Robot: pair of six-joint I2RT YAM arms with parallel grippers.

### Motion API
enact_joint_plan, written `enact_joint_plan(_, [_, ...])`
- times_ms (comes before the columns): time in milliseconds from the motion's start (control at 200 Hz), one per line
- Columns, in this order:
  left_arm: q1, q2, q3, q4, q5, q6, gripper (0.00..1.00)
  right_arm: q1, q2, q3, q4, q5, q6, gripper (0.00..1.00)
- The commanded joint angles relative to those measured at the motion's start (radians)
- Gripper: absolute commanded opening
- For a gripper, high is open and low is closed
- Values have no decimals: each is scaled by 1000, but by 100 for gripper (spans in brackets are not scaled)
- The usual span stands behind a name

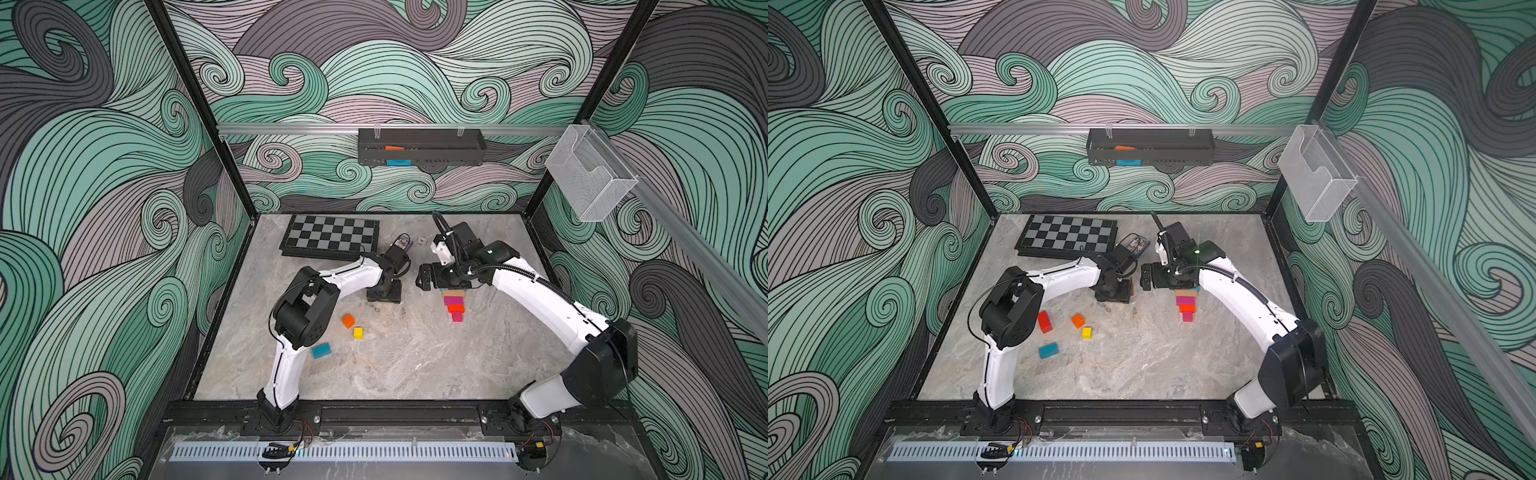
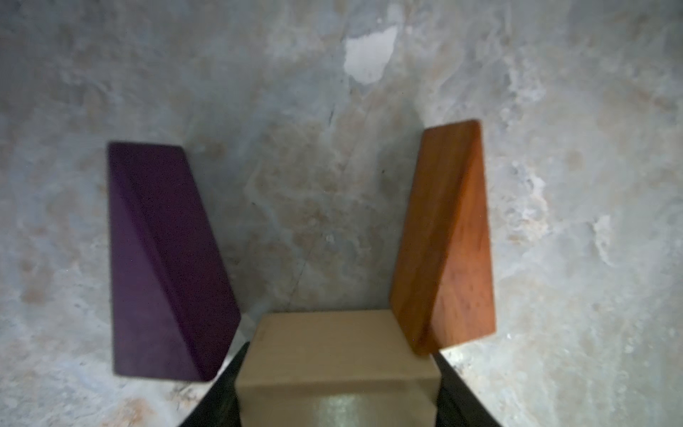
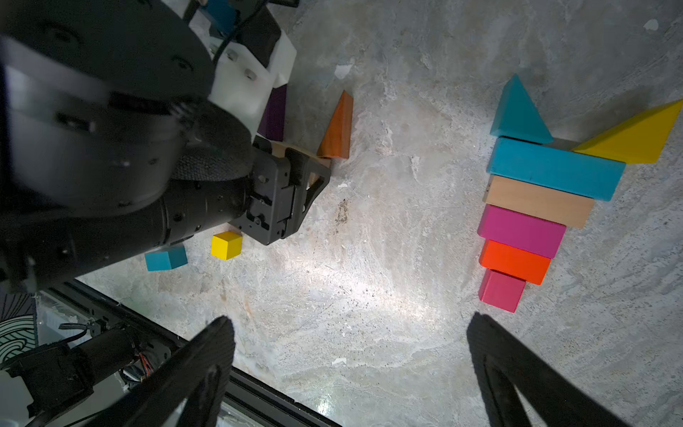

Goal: Assemble a carrot with building blocks
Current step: Move the building block to the center of the board.

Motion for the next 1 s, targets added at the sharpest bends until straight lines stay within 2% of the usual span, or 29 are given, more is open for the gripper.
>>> enact_joint_plan(0, [-5,20,27,-53,-8,8,45,-8,-33,-7,7,-22,-11,99])
enact_joint_plan(185, [-6,29,38,-66,-10,0,48,-14,-30,-11,12,-30,-14,99])
enact_joint_plan(355, [-11,18,23,-56,-8,-6,65,-15,-26,-13,13,-37,-13,99])
enact_joint_plan(801, [-17,-32,5,-39,-12,-20,79,-14,-24,-9,15,-39,-5,99])
enact_joint_plan(901, [-17,-82,2,-62,-53,-32,79,-15,-24,-2,14,-46,-5,98])
enact_joint_plan(996, [-9,-190,-22,-109,-122,-39,80,-15,-30,4,15,-51,-6,99])
